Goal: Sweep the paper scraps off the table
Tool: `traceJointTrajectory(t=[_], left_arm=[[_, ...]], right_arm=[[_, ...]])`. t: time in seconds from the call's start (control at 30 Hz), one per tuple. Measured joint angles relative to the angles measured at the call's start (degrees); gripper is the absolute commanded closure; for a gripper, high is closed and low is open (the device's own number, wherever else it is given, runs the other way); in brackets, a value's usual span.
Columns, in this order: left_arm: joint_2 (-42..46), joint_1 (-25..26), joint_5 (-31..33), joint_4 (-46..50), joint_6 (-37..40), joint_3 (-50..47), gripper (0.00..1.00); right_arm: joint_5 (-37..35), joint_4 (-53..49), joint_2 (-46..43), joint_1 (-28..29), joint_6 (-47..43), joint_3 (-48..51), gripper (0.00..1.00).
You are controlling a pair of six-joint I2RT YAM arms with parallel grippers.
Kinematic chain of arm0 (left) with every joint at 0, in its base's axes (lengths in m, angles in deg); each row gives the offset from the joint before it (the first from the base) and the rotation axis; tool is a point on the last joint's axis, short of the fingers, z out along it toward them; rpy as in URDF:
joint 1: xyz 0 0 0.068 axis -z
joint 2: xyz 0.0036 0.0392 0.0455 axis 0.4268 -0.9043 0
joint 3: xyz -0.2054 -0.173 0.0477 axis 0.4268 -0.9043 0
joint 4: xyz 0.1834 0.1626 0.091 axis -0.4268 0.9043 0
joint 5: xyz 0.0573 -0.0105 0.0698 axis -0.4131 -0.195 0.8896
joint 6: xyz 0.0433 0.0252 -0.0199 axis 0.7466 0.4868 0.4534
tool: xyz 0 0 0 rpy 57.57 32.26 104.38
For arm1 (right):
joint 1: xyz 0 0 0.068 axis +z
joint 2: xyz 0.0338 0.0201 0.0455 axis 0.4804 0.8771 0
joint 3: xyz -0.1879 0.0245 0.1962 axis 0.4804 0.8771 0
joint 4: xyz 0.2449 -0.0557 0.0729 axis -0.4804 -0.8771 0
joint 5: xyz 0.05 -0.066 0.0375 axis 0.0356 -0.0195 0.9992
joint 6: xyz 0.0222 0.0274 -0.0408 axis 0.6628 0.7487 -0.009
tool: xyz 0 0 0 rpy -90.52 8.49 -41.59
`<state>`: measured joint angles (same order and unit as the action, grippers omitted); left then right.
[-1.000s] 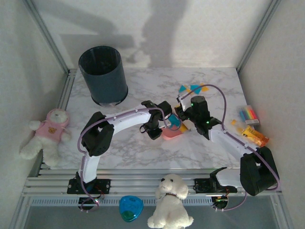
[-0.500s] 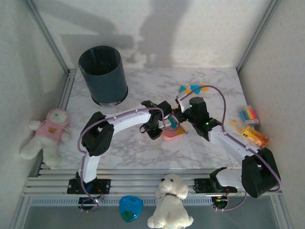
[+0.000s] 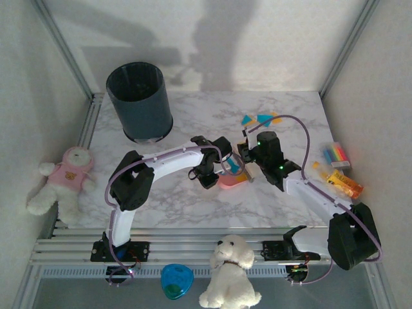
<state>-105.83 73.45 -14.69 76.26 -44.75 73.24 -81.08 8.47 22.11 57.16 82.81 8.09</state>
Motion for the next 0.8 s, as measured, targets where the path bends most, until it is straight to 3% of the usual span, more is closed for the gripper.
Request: traceJointTrajectory(t=[0.23,0.4,0.67,0.8], left_arm=[[0.79,0.15,0.00,-0.55,0.00,-1.38,1.00],[0.94,0.31,0.00,-0.87,-0.02,-1.95,1.00],[1.11,0.70,0.02,-0.90,-0.02,-1.97,1.00],[1.11,0.76,0.02,-0.90,-0.02,-1.97,1.00]], right_arm=[[-1.33,-2.56,-3.91,0.22,2.38,-0.09,1.00],[-6.03,-4.00,-5.27,0.33,4.98,-0.09,1.00],[-12.63,-4.20,-3.61,0.33,6.58,0.35,1.00],[-12.57,-3.78,-0.87,0.33,6.64,0.35,1.00]])
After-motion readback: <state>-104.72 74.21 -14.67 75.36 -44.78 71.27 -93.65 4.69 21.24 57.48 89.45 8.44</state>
